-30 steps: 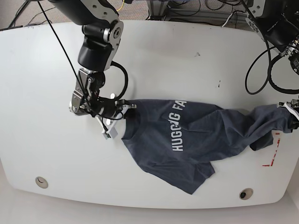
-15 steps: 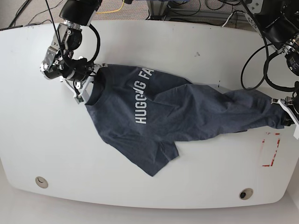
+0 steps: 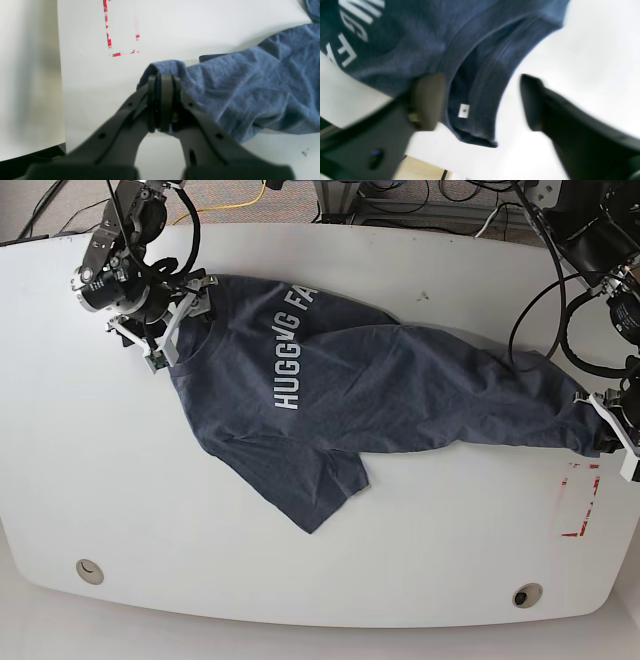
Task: Layout the t-shirt on the table in an organized manner, then fold the t-shirt properly
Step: 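Pull the collar with the right gripper away from the left gripper, then release the collar and regrasp the t-shirt's side edge with the right gripper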
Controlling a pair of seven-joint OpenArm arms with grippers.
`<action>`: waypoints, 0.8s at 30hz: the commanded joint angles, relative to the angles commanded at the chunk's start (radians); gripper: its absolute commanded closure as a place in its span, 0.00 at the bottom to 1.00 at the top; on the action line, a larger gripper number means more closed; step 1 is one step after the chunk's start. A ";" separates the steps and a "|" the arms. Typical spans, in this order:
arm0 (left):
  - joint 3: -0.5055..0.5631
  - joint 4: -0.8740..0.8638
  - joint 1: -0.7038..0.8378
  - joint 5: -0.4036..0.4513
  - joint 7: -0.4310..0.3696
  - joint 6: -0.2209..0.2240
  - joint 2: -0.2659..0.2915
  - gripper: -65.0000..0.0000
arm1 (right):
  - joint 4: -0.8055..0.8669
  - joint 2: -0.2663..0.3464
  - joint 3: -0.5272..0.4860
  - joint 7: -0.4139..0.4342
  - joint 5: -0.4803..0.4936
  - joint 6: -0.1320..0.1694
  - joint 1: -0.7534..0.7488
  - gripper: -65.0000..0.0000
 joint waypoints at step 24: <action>0.002 0.000 0.000 0.000 0.000 0.000 0.000 1.00 | -0.697 0.112 0.078 0.158 0.000 0.000 0.557 0.00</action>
